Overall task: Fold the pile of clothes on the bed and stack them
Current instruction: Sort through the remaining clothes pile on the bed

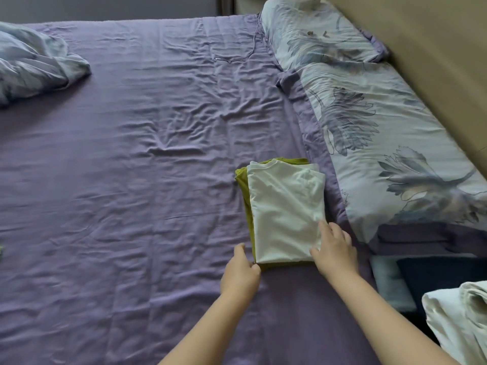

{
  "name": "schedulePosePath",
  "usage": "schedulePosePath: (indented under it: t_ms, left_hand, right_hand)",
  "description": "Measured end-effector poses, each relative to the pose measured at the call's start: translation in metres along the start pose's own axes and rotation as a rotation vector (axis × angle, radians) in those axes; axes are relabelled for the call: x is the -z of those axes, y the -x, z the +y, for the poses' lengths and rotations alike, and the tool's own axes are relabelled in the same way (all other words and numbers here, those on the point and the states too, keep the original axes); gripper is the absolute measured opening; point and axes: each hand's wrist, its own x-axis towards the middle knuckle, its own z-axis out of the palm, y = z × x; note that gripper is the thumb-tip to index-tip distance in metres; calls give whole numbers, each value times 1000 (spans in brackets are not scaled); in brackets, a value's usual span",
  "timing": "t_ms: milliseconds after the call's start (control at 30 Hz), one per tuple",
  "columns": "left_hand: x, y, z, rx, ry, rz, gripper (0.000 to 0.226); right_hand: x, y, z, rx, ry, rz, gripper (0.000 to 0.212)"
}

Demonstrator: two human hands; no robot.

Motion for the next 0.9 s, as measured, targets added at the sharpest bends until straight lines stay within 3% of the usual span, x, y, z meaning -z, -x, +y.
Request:
schedulePosePath:
  t_ms: [267,367,900]
  left_hand:
    - [57,63,-56,15,-1,-7,34]
    - [81,89,-87,41,17,17,29]
    - [216,195,-294,185,-147,203,30]
  right_hand:
    - [0,87,-57,314,9,-81,41]
    - [-5,122,-88,395,-8,-123,41]
    - [-86,278,-280,724,86,-296,31]
